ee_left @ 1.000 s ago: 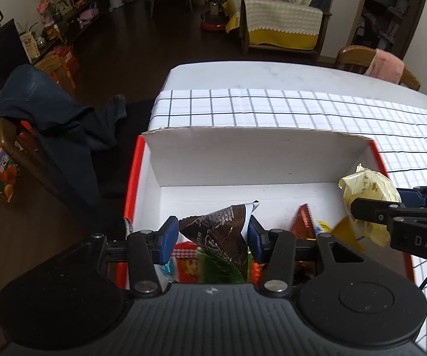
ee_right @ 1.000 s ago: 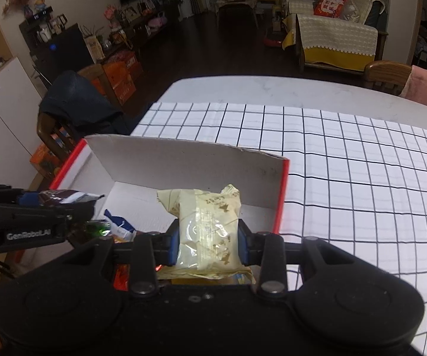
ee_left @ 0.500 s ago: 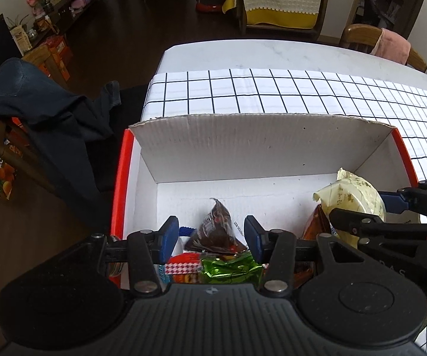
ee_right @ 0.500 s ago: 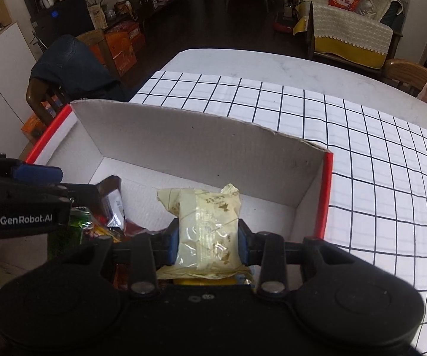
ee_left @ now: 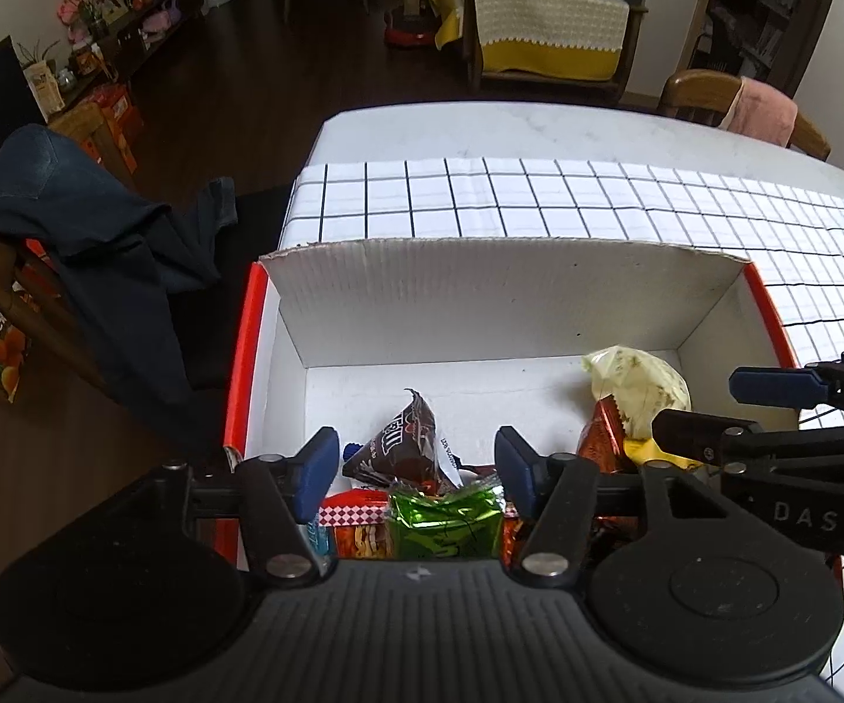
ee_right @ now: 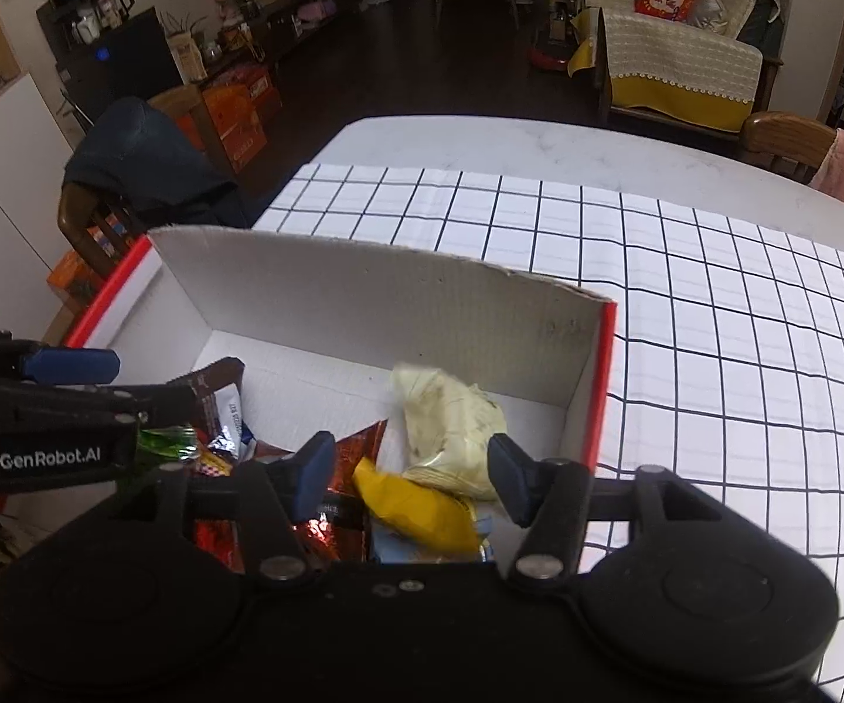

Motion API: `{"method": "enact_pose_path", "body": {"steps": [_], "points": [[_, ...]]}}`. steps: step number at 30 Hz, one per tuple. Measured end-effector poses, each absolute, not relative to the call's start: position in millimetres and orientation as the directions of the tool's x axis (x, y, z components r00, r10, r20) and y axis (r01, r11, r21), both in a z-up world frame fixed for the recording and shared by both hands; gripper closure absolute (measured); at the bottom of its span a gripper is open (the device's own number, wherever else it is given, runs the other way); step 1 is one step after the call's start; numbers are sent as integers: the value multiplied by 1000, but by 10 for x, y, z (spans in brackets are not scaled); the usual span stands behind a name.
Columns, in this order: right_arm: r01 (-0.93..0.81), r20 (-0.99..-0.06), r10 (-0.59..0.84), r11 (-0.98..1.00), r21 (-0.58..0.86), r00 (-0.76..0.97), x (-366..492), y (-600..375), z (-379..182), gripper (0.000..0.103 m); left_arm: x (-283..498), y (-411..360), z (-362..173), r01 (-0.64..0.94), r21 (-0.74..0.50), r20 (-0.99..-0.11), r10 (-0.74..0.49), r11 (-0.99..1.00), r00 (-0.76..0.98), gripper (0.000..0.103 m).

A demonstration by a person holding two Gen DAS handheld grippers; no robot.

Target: Organize snacks

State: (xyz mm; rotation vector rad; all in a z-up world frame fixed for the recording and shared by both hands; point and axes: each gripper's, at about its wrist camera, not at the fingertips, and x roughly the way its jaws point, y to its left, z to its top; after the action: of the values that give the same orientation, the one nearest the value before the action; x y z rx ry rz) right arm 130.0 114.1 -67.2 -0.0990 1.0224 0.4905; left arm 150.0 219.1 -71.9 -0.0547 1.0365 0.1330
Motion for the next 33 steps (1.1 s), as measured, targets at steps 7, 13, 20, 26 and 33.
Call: {"method": "enact_pose_path", "body": {"steps": [7, 13, 20, 26, 33], "points": [[-443, -808, 378, 882, 164, 453, 1136, 1020, -473, 39, 1327, 2137, -540, -139, 0, -824, 79, 990, 562, 35], [-446, -774, 413, 875, 190, 480, 963, 886, -306, 26, 1158, 2053, -383, -144, 7, -785, 95, 990, 612, 24], [-455, -724, 451, 865, 211, 522, 759, 776, -122, 10, 992, 1962, -240, -133, 26, -751, 107, 991, 651, 21], [-464, -671, 475, 860, 214, 570, 594, 669, 19, 1, 815, 1871, -143, -101, 31, -728, 91, 994, 679, 19], [-468, -633, 473, 862, 192, 613, 419, 606, 111, 0, 656, 1830, -66, -93, 2, -713, 67, 996, 698, 19]]}}
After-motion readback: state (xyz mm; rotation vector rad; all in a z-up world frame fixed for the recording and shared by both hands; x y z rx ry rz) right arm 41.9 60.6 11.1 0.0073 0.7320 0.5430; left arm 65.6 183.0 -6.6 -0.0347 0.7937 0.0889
